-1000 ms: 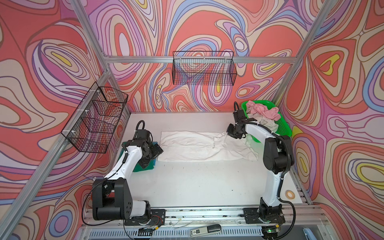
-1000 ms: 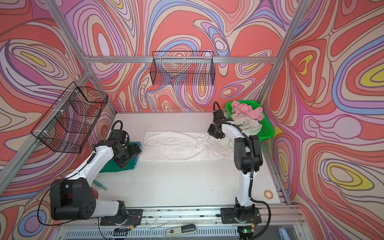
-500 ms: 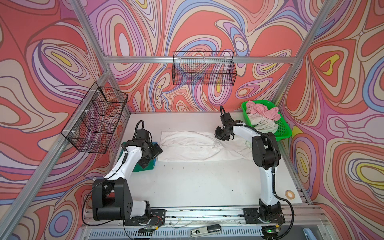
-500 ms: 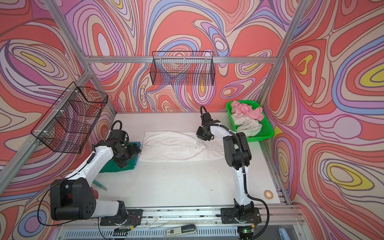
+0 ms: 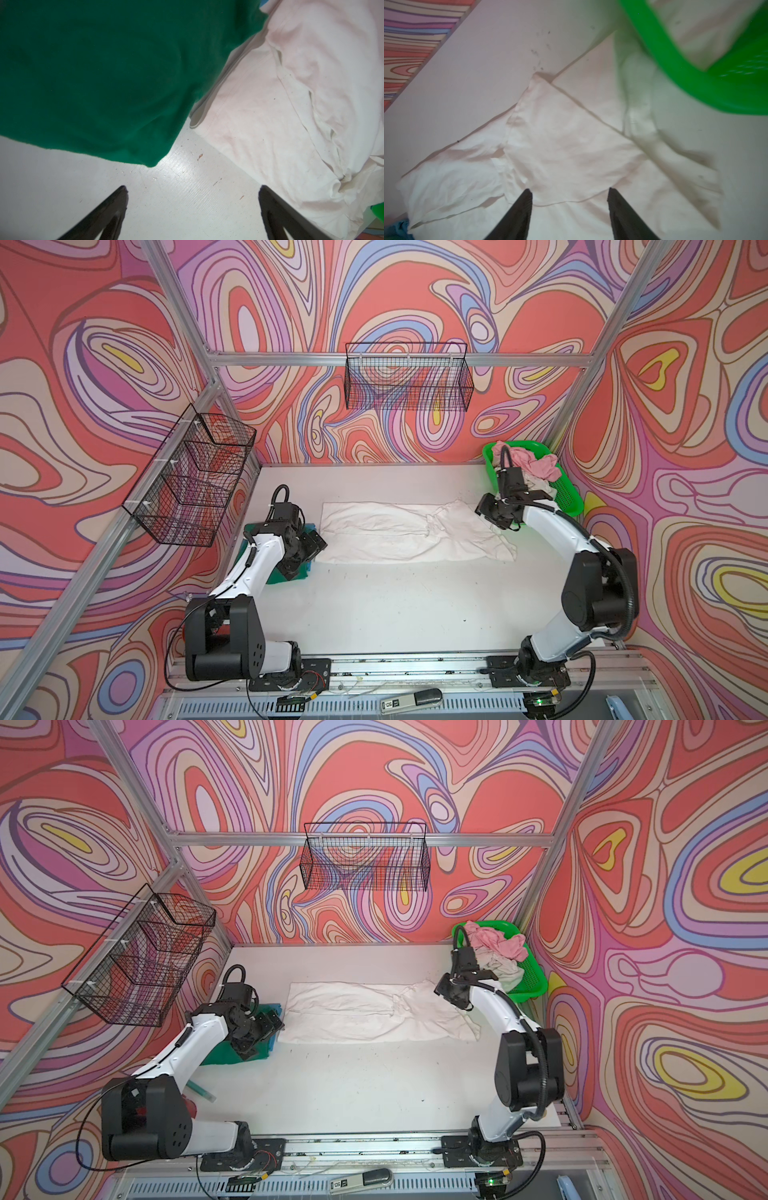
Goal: Fold and stack the t-shirts
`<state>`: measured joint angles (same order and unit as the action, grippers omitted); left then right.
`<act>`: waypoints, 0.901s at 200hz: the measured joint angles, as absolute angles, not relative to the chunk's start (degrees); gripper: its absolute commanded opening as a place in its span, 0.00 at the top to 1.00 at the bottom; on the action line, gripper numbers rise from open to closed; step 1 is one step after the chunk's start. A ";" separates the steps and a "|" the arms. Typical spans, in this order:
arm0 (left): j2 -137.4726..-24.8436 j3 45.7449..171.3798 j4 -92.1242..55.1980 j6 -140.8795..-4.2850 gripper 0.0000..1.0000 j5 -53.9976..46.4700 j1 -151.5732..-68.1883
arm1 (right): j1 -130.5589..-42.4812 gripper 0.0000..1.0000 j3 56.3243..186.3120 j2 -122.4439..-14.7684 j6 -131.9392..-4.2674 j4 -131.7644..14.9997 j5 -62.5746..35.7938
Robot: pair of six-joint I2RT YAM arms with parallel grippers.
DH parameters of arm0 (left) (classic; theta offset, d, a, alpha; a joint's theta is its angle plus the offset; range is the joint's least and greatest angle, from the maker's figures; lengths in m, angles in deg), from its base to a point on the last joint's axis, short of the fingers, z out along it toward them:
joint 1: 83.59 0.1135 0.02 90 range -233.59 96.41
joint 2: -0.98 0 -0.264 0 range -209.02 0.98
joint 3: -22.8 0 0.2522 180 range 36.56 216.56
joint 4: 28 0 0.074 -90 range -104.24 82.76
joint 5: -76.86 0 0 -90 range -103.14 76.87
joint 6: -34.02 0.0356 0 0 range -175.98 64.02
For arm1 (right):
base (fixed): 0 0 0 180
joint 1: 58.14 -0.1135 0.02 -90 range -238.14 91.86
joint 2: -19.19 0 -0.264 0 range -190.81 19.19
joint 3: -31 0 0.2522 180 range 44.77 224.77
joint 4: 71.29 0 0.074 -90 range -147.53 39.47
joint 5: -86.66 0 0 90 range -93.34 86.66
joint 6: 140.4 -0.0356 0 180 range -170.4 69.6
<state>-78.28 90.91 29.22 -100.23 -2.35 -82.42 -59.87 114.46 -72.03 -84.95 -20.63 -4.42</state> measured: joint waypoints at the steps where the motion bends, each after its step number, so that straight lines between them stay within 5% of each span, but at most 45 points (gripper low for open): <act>1: -78.28 90.91 29.22 -100.25 0.00 -2.33 -82.44 | -59.59 0.36 114.15 -71.78 -84.93 -20.67 -4.27; 31: -79.00 90.89 28.43 -101.76 0.00 -1.91 -84.69 | -51.53 0.42 106.63 -69.16 -84.49 -20.87 -4.97; 70: -83.61 92.79 27.86 -104.73 0.00 -2.96 -89.13 | -52.55 0.58 105.47 -72.55 -85.87 -24.39 -9.91; 180: -111.22 124.53 30.12 -105.71 0.02 -11.29 -93.20 | -66.85 0.56 121.97 -92.83 -90.74 -26.24 -5.91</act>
